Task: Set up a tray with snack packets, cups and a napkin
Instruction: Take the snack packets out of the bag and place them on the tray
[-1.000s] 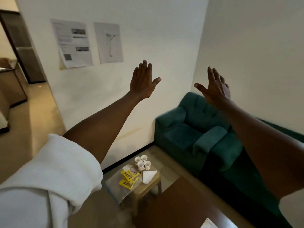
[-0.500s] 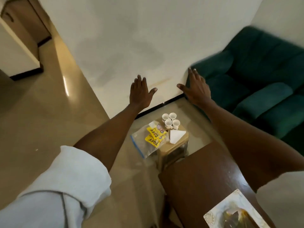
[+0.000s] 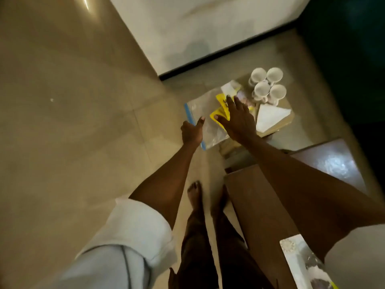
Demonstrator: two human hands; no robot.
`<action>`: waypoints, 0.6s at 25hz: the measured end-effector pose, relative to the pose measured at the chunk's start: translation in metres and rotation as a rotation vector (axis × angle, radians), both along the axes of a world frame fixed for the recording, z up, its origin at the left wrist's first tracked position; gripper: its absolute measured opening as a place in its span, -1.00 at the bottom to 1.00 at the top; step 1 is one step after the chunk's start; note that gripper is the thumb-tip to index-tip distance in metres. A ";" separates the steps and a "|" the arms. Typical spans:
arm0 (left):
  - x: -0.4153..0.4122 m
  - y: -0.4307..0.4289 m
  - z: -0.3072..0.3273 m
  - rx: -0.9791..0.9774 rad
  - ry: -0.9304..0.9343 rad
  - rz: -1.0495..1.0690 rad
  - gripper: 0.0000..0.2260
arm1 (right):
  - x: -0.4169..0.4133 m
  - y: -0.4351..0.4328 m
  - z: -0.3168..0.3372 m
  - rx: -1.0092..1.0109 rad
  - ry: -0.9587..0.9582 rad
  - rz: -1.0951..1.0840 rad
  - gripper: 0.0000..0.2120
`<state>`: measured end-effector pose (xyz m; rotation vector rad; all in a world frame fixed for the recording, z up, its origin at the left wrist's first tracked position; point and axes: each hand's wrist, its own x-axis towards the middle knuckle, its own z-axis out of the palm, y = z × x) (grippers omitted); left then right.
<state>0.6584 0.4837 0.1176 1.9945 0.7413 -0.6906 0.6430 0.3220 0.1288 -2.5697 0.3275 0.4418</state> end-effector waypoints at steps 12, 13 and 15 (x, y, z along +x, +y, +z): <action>-0.024 0.042 -0.153 -0.526 0.216 0.355 -0.81 | -0.036 0.062 -0.135 -0.120 0.238 0.155 -0.35; -0.023 0.040 -0.150 -0.537 0.210 0.349 -0.82 | -0.036 0.063 -0.133 -0.119 0.236 0.158 -0.38; -0.016 0.034 -0.144 -0.554 0.206 0.356 -0.92 | -0.031 0.066 -0.130 -0.103 0.232 0.185 -0.43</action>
